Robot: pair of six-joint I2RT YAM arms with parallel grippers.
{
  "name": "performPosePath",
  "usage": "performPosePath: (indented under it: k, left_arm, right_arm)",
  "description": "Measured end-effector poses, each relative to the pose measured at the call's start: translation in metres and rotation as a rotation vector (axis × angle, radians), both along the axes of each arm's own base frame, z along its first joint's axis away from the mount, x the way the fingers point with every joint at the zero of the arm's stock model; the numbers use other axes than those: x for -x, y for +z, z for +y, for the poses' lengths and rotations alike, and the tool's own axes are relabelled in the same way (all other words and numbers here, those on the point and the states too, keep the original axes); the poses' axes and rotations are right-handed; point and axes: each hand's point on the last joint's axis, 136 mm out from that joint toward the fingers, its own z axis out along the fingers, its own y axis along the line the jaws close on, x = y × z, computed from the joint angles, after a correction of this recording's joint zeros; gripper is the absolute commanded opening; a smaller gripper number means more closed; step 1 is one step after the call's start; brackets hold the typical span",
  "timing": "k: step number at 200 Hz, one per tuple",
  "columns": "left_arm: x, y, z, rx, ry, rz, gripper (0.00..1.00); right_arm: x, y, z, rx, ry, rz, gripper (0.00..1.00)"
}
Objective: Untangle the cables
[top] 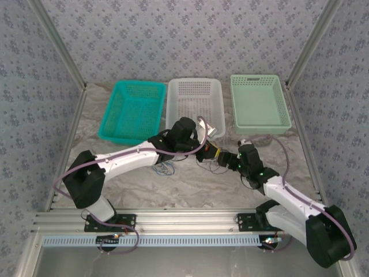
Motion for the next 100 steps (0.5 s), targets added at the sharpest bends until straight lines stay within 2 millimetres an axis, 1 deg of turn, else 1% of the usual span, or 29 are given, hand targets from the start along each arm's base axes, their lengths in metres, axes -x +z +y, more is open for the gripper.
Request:
performPosePath:
  k: [11, 25, 60, 81, 100]
  left_arm:
    - [-0.001, 0.003, 0.002, 0.001, 0.004, -0.013, 0.0]
    - [0.0, 0.014, 0.005, 0.014, 0.006, -0.041, 0.0]
    - [0.003, 0.049, 0.016, 0.061, 0.017, -0.133, 0.0]
    - [0.004, 0.068, 0.023, 0.087, 0.027, -0.184, 0.01]
    - [0.006, 0.081, 0.028, 0.108, 0.031, -0.214, 0.02]
  right_arm:
    - [-0.001, -0.005, 0.0, 0.023, -0.004, 0.029, 0.84]
    - [0.001, -0.012, -0.002, 0.049, -0.007, 0.064, 0.82]
    - [0.009, -0.031, -0.009, 0.101, -0.016, 0.139, 0.8]
    - [0.013, -0.037, -0.012, 0.126, -0.021, 0.169, 0.8]
    - [0.015, -0.038, -0.015, 0.14, -0.028, 0.179, 0.8]
